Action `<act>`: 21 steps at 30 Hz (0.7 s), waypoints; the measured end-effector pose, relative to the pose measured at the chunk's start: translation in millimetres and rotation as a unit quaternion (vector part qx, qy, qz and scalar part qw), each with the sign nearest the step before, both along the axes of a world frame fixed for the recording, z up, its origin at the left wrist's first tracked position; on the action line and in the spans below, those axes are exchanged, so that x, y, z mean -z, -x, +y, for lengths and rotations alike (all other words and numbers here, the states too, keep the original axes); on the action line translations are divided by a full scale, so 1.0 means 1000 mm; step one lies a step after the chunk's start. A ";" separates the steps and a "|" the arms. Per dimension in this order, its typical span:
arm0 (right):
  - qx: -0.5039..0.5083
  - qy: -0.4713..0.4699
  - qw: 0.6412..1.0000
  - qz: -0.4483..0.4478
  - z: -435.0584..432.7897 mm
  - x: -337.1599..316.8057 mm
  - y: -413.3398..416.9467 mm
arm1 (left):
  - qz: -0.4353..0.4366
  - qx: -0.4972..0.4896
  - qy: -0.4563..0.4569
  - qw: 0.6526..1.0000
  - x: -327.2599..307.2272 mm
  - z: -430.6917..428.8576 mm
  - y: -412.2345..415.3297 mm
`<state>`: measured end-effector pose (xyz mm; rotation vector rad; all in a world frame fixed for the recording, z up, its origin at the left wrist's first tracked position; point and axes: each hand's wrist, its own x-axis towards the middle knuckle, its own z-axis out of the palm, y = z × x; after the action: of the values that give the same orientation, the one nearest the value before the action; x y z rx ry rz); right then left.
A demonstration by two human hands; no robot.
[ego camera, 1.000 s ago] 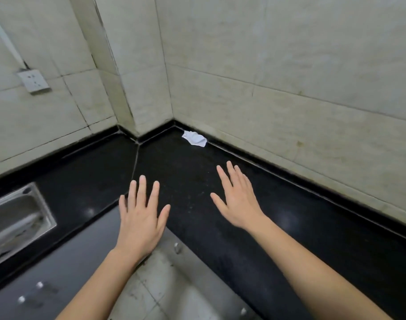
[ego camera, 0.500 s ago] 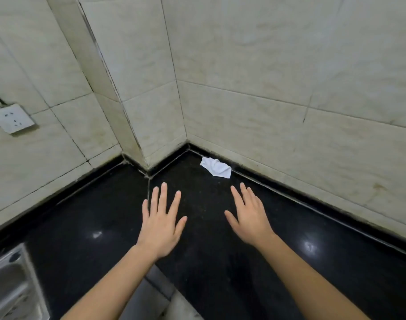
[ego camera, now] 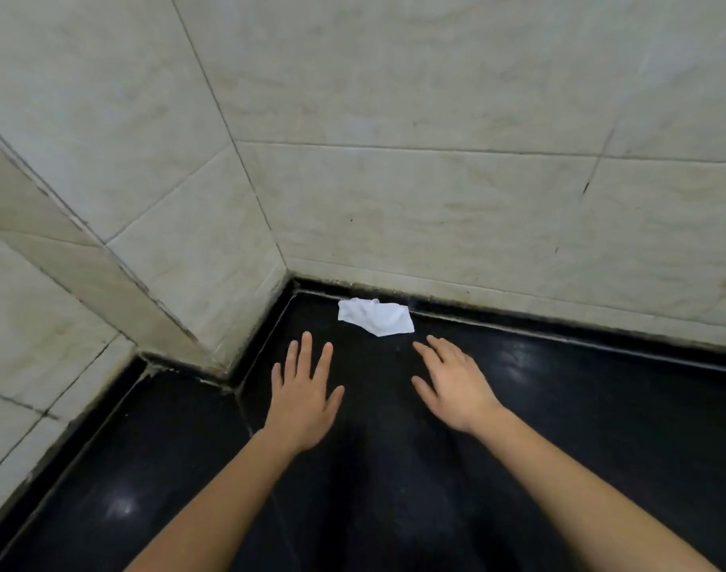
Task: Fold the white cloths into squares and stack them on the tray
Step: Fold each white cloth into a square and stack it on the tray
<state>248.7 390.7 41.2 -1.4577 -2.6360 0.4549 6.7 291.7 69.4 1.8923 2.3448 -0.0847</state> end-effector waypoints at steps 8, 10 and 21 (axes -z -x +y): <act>0.051 0.094 0.994 -0.014 0.045 0.060 0.097 | -0.056 0.080 0.079 0.992 0.086 0.049 0.071; 0.061 0.097 0.993 -0.023 0.065 0.076 0.119 | -0.060 0.084 0.110 0.989 0.111 0.052 0.084; 0.116 0.095 0.989 0.018 0.078 0.109 0.161 | -0.110 0.060 0.153 0.980 0.160 0.041 0.109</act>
<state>88.1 468.9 -68.1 -1.7660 -2.4107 0.7137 -102.2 332.7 -90.8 1.7897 1.9468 -0.2217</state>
